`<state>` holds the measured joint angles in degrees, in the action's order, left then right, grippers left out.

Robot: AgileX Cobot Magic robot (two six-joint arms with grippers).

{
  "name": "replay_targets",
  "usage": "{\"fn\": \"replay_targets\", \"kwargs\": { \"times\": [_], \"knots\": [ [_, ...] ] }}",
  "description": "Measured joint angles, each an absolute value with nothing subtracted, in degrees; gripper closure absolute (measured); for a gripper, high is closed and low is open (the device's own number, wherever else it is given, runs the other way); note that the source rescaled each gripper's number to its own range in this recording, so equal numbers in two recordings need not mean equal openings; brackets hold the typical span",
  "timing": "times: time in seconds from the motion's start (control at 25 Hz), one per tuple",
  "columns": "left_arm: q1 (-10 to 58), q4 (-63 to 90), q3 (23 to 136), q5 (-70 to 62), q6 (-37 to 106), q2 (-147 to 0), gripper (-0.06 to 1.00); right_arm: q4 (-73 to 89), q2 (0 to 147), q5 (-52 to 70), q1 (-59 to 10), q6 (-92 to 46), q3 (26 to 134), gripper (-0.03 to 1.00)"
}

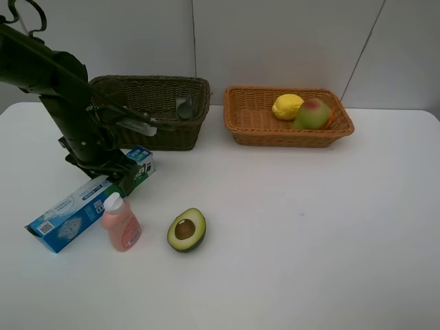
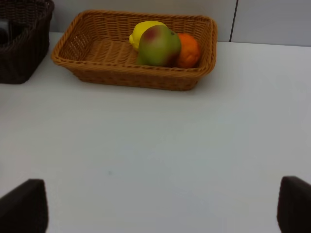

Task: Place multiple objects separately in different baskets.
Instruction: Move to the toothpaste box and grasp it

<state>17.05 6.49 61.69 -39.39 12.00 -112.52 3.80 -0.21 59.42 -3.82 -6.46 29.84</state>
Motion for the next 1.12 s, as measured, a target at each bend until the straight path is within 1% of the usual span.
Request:
{"fn": "replay_targets", "kwargs": {
  "times": [0.4,0.48,0.56,0.64,0.72,0.76,1.12],
  "knots": [
    [17.05,5.78,61.69,-39.11,12.34,-114.01,-0.05,3.8,-0.21,59.42,-3.82,-6.46,29.84,-0.03],
    [17.05,4.56,61.69,-39.06,12.34,-114.01,-0.04,3.8,-0.21,59.42,-3.82,-6.46,29.84,-0.03],
    [17.05,3.73,61.69,-39.06,12.22,-114.01,0.03,3.8,-0.21,59.42,-3.82,-6.46,29.84,-0.03],
    [17.05,3.68,61.69,-39.0,12.17,-114.01,0.16,3.8,-0.21,59.42,-3.82,-6.46,29.84,-0.03],
    [17.25,4.15,61.69,-39.06,12.17,-114.01,0.37,3.8,-0.21,59.42,-3.82,-6.46,29.84,-0.03],
    [17.4,4.22,61.69,-38.99,12.18,-114.01,0.4,3.8,-0.21,59.42,-3.82,-6.46,29.84,-0.03],
    [17.52,4.07,61.69,-38.83,10.15,-114.01,0.4,3.8,-0.21,59.42,-3.82,-6.46,29.84,-0.03]
  ]
}}
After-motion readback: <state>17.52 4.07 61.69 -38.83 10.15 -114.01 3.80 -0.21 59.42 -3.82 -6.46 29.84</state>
